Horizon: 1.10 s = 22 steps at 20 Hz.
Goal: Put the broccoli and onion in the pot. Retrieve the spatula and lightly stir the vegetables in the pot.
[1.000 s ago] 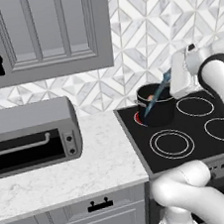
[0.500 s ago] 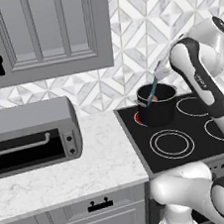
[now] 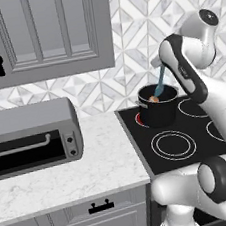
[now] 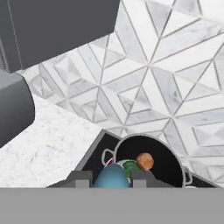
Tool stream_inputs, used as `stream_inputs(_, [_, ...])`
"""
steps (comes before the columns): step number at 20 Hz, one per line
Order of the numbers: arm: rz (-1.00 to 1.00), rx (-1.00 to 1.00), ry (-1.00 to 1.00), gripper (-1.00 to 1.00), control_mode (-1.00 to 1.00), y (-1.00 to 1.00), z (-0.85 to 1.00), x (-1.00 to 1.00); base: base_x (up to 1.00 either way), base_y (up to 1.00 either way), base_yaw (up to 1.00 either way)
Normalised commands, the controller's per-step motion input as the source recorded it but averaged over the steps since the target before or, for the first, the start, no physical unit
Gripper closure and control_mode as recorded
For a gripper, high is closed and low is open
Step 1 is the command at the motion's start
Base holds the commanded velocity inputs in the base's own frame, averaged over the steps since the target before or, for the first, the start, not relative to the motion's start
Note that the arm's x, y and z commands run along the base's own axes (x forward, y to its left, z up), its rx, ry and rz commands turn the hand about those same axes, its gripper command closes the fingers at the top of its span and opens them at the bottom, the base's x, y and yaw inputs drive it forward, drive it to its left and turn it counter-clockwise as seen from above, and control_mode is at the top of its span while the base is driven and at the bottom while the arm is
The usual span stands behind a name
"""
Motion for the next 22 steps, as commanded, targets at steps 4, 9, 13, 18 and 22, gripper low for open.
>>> stream_inputs(4, [-0.25, 0.11, 0.00, 1.00, -1.00, -0.35, -0.14, 0.52, 0.00, 0.00, 0.00])
stream_inputs(9, [-0.25, 0.14, 0.04, 1.00, -1.00, -0.28, -0.46, 0.42, 0.00, 0.00, 0.00])
stream_inputs(13, [-0.25, 0.14, 0.10, 1.00, -1.00, -0.29, -0.55, 0.31, 0.00, 0.00, 0.00])
stream_inputs(18, [-0.22, 0.13, 0.07, 1.00, -1.00, -0.18, -0.37, 0.31, 0.00, 0.00, 0.00])
stream_inputs(22, [-0.19, 0.12, 0.03, 1.00, -1.00, -0.11, -0.28, 0.29, 0.00, 0.00, 0.00])
